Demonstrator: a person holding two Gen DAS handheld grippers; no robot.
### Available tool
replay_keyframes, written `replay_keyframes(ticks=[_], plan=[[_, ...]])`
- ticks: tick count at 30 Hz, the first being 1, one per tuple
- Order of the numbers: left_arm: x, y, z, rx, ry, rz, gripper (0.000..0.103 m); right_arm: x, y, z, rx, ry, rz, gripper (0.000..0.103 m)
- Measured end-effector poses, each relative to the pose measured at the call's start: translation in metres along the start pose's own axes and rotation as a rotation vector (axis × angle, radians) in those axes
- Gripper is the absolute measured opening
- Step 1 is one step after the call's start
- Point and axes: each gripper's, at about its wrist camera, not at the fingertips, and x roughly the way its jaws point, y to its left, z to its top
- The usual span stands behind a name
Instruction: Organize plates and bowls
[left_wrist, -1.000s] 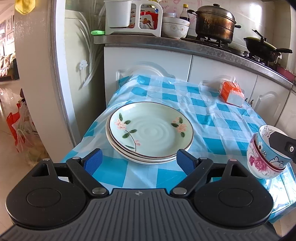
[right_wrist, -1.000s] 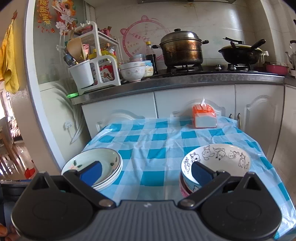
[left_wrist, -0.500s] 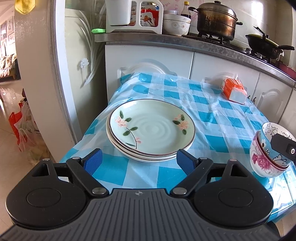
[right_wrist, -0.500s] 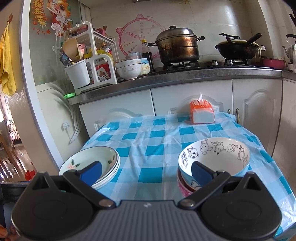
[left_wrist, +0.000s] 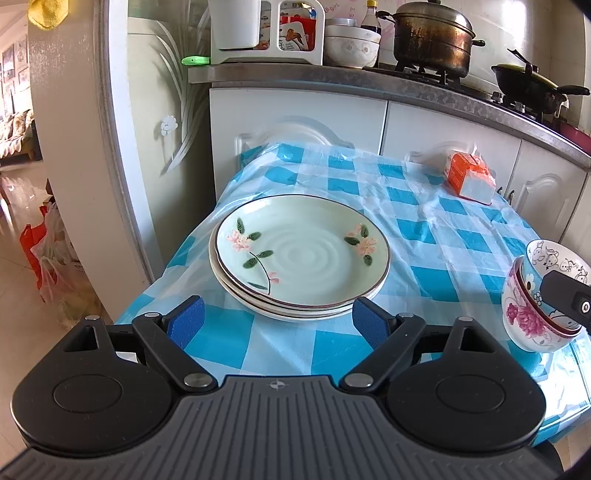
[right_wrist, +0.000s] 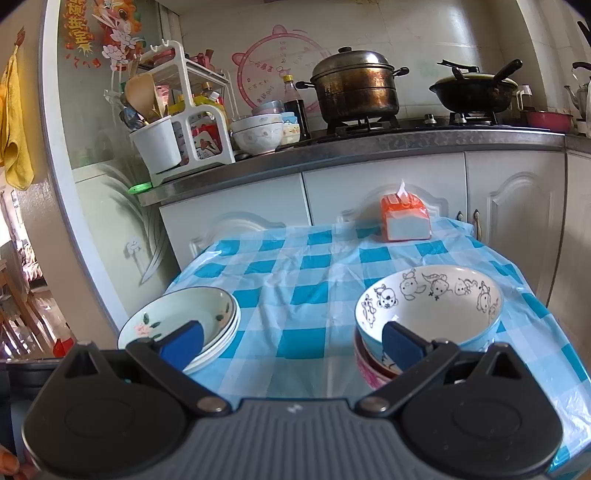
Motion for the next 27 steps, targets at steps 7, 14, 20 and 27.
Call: replay_keyframes(ticks=[7,14,20,27], plan=[[0.003,0.000,0.000,0.009,0.009,-0.010,0.103,0.001,-0.001,-0.001,0.004,0.005,0.006,0.102],[0.006,0.001,0.000,0.010,0.015,-0.011,0.103,0.001,-0.002,-0.002,0.003,0.002,0.010,0.102],[0.008,-0.001,0.000,0.015,0.024,-0.023,0.103,0.002,-0.004,-0.002,0.010,0.004,0.019,0.102],[0.013,-0.002,-0.001,0.018,0.035,-0.025,0.103,0.002,-0.006,-0.003,0.014,0.004,0.027,0.102]])
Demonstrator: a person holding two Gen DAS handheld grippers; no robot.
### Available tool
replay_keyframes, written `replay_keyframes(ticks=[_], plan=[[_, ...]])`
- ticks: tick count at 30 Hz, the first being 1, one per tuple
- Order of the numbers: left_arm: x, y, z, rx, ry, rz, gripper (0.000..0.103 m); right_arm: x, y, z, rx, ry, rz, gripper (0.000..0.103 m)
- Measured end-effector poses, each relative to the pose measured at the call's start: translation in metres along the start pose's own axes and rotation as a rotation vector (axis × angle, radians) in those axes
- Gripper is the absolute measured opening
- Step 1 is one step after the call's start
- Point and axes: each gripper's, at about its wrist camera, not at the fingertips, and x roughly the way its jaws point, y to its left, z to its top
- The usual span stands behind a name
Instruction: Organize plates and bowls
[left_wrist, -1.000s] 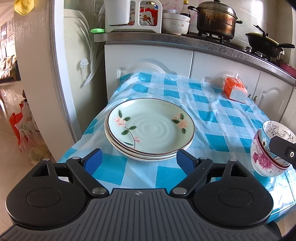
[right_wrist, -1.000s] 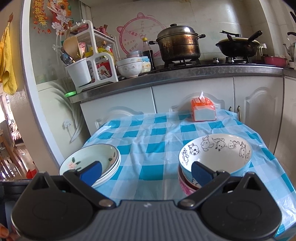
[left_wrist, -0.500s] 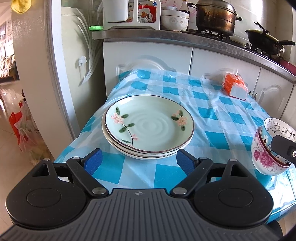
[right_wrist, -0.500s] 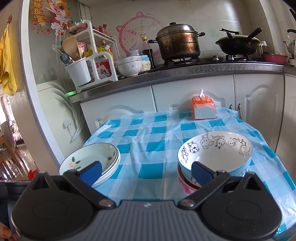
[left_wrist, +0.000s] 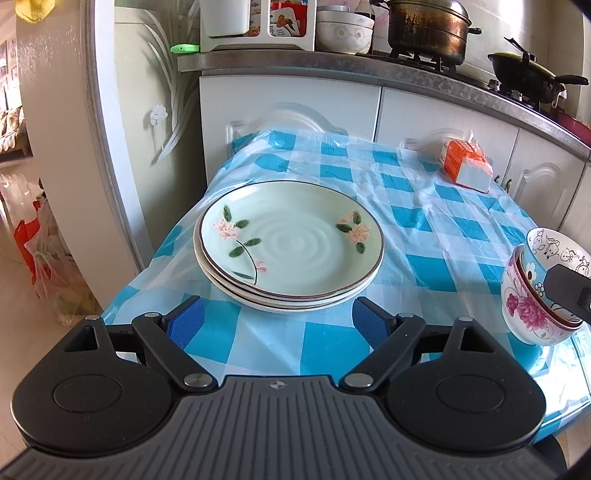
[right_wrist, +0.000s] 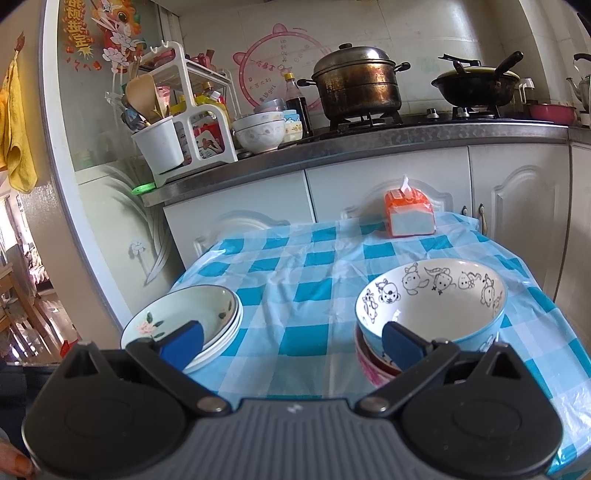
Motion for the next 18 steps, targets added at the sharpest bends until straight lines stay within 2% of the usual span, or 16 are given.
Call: replay_keyframes(ticks=[13,18], plan=[[0.005,-0.004,-0.002,-0.019,0.005,-0.077,0.103,0.003,-0.005,-0.002,0.017,0.010,0.003,0.102],[0.007,-0.002,0.008,-0.045,-0.012,-0.083,0.103,0.008,-0.006,0.002,0.023,0.016,0.001,0.102]])
